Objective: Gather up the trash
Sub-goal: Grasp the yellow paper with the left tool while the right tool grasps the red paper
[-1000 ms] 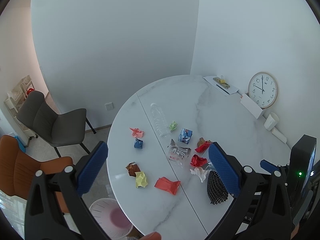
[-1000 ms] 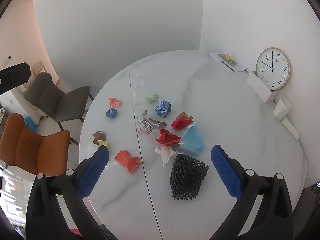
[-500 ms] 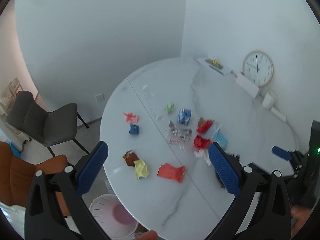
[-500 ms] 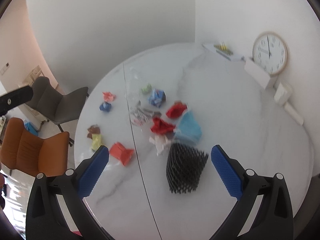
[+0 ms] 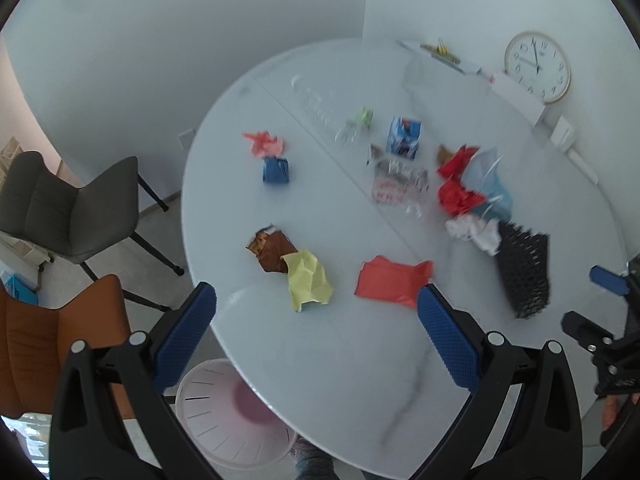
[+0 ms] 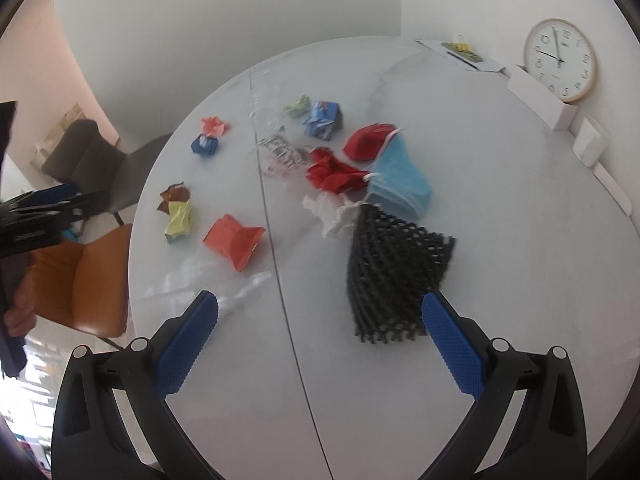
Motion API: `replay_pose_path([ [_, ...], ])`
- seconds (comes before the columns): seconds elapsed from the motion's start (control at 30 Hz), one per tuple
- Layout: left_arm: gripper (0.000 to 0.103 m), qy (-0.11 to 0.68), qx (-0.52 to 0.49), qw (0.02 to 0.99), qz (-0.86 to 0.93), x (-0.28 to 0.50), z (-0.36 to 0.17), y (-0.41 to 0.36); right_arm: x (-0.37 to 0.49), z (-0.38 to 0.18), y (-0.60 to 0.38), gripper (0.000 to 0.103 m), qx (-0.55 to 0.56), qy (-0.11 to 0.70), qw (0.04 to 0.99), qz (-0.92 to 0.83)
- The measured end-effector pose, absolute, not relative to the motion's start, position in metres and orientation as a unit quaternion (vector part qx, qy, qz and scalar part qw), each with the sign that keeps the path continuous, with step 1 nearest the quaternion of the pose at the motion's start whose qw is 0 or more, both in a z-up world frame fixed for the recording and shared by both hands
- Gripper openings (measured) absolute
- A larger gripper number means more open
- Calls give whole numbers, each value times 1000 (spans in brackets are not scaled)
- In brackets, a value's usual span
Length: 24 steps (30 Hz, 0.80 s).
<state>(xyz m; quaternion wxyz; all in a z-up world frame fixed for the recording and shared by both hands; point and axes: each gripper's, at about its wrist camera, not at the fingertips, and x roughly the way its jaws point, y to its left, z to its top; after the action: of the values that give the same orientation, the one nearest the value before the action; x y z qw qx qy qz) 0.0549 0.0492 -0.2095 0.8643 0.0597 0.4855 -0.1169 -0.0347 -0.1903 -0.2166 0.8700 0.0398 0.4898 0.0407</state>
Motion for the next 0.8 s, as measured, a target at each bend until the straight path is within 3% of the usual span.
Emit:
replay_pose_path([
  [0.17, 94, 509, 53, 850, -121, 76, -248, 47, -26, -226, -201, 101, 54, 496, 867, 2],
  [0.37, 72, 545, 41, 830, -114, 98, -294, 44, -24, -234, -218, 101, 90, 500, 861, -22],
  [0.7, 54, 570, 29, 814, -106, 118, -326, 45, 22, -249, -140, 101, 15, 487, 864, 128],
  [0.77, 46, 574, 28, 811, -106, 120, -329, 47, 35, -260, -123, 98, -4, 488, 857, 165],
  [0.8, 46, 572, 25, 813, -106, 120, -330, 48, 39, -265, -117, 92, -11, 489, 853, 181],
])
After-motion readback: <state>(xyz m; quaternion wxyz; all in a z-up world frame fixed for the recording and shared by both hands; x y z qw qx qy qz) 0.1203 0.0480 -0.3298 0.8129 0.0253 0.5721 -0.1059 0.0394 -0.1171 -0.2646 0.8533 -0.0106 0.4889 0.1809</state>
